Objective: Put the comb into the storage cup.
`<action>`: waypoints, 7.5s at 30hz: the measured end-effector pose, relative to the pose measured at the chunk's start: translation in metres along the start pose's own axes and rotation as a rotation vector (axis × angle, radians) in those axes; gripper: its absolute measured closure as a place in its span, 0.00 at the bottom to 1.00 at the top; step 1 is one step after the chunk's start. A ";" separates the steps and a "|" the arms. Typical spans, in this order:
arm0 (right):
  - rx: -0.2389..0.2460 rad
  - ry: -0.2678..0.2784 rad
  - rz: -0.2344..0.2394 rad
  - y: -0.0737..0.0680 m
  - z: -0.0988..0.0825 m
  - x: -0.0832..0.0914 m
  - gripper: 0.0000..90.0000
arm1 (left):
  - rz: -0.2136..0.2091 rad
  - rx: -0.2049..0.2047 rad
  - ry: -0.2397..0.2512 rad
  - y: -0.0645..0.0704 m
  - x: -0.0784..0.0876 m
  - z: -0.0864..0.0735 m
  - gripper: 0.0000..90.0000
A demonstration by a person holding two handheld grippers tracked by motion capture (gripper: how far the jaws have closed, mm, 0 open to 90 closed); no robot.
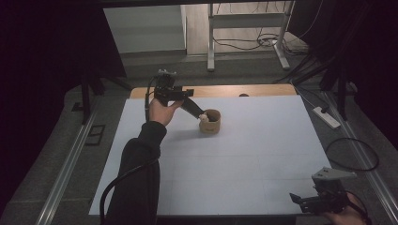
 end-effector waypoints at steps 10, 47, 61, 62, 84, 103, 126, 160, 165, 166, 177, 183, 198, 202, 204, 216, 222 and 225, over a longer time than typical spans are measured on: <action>0.004 0.007 -0.002 -0.001 0.000 0.001 0.00 | 0.073 -0.069 0.017 0.005 0.001 -0.004 0.18; 0.014 0.015 -0.003 -0.002 0.000 0.001 0.00 | 0.024 -0.151 0.062 0.022 0.032 -0.023 0.00; 0.020 0.016 -0.003 -0.002 0.000 0.001 0.00 | 0.011 -0.163 0.070 0.030 0.041 -0.035 0.00; 0.020 0.016 -0.003 -0.003 0.000 0.001 0.00 | 0.010 -0.160 0.069 0.030 0.041 -0.036 0.00; 0.017 0.022 -0.001 -0.002 0.000 0.002 0.00 | -0.015 -0.147 0.082 0.036 0.043 -0.066 0.00; 0.028 0.026 0.000 -0.003 0.000 0.003 0.00 | -0.009 -0.165 0.051 0.040 0.044 -0.083 0.00; 0.035 0.039 0.002 -0.004 0.000 0.004 0.00 | -0.051 -0.149 0.028 0.044 0.056 -0.098 0.00; 0.044 0.052 -0.005 -0.005 0.000 0.005 0.00 | -0.049 -0.130 0.046 0.057 0.087 -0.128 0.00; 0.043 0.053 -0.004 -0.005 0.000 0.005 0.00 | -0.048 -0.128 0.046 0.059 0.093 -0.134 0.00; 0.043 0.053 -0.004 -0.005 0.000 0.005 0.00 | -0.048 -0.126 0.047 0.059 0.094 -0.136 0.00; 0.040 0.054 -0.003 -0.005 0.000 0.005 0.00 | -0.042 -0.124 0.038 0.061 0.102 -0.148 0.00; 0.038 0.055 -0.001 -0.005 0.000 0.005 0.00 | -0.029 -0.126 0.033 0.062 0.107 -0.154 0.00; 0.038 0.056 -0.004 -0.005 0.000 0.005 0.00 | 0.002 -0.113 0.023 0.063 0.122 -0.172 0.00; 0.039 0.054 -0.004 -0.005 0.000 0.005 0.00 | 0.010 -0.104 0.025 0.062 0.128 -0.176 0.00; 0.039 0.054 -0.005 -0.005 0.000 0.005 0.00 | 0.012 -0.101 0.026 0.062 0.130 -0.179 0.00; 0.038 0.056 -0.009 -0.005 0.000 0.005 0.00 | 0.042 -0.083 0.026 0.061 0.146 -0.194 0.00; 0.039 0.055 -0.010 -0.005 0.000 0.005 0.00 | 0.055 -0.073 0.026 0.060 0.154 -0.202 0.00; 0.041 0.055 -0.010 -0.006 0.000 0.005 0.00 | 0.062 -0.066 0.025 0.059 0.158 -0.206 0.00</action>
Point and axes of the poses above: each handheld gripper's, and its own axes: x roughly backward along the jaws, z roughly out of its top, y roughly to its right, the point moved 3 cm from there along -x, roughly forward along the jaws, and after that the axes turned 3 degrees about -x, right-handed, at the moved point
